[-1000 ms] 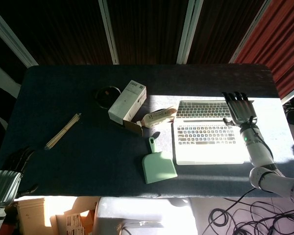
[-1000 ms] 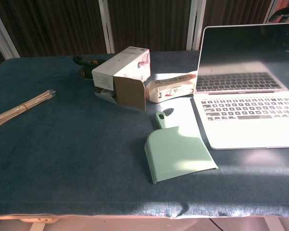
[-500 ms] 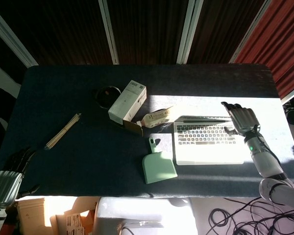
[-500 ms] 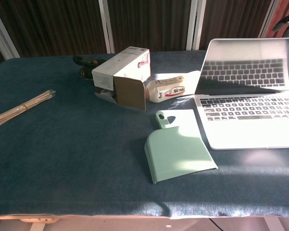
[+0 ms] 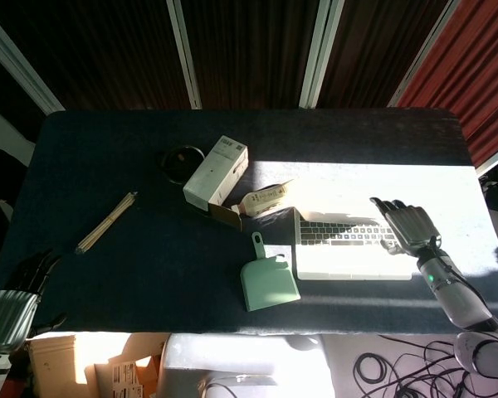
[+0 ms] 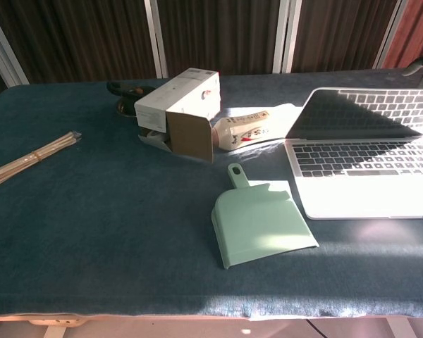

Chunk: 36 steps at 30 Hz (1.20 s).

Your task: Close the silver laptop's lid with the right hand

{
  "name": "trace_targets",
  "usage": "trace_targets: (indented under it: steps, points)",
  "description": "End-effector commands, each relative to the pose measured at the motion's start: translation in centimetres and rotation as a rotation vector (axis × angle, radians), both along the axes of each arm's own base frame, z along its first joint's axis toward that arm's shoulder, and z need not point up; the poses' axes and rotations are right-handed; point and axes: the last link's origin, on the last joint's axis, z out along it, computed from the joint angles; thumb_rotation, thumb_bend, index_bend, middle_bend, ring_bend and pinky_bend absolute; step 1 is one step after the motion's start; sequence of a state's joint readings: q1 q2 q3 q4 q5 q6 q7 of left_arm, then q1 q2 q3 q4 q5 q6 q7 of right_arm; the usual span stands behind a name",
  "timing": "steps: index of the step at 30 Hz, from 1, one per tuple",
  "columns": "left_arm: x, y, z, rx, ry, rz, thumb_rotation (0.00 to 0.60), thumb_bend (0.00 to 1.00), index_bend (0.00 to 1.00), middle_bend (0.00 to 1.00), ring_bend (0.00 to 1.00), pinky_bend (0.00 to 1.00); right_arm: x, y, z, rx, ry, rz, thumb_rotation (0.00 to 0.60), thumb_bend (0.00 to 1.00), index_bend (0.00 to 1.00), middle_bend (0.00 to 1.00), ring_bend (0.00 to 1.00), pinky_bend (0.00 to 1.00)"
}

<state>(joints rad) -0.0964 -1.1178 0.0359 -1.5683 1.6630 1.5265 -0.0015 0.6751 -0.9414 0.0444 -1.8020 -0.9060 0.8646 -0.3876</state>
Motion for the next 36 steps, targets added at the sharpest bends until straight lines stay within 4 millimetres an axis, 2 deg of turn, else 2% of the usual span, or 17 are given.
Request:
trace_targets:
  steps: [1,12,18,22,36]
  points:
    - [0.0,0.0,0.0,-0.004,0.002,-0.001,0.6,0.03,0.0,0.0,0.0,0.11,-0.8,1.1,-0.6,0.025,0.006,-0.001,0.6,0.3,0.08,0.2,0.15,0.39]
    - [-0.1,0.1,0.2,0.001,-0.006,0.007,0.6,0.03,0.0,0.01,0.0,0.11,-3.1,3.0,-2.6,0.097,-0.008,-0.008,0.6,0.3,0.02,0.17,0.13,0.36]
    - [-0.2,0.1,0.2,0.005,-0.002,0.009,0.6,0.03,0.0,0.01,0.0,0.11,-4.1,4.4,-3.4,0.15,0.002,-0.01,0.6,0.3,0.0,0.12,0.08,0.25]
    - [-0.1,0.2,0.2,0.002,-0.003,0.011,0.6,0.03,0.0,0.01,0.0,0.11,-4.5,5.2,-3.9,0.182,-0.003,-0.016,0.6,0.3,0.0,0.1,0.06,0.22]
    - [-0.2,0.2,0.2,0.0,-0.005,0.011,0.6,0.03,0.0,0.01,0.0,0.11,-6.4,5.8,-5.9,0.252,-0.048,-0.06,0.6,0.3,0.0,0.1,0.06,0.2]
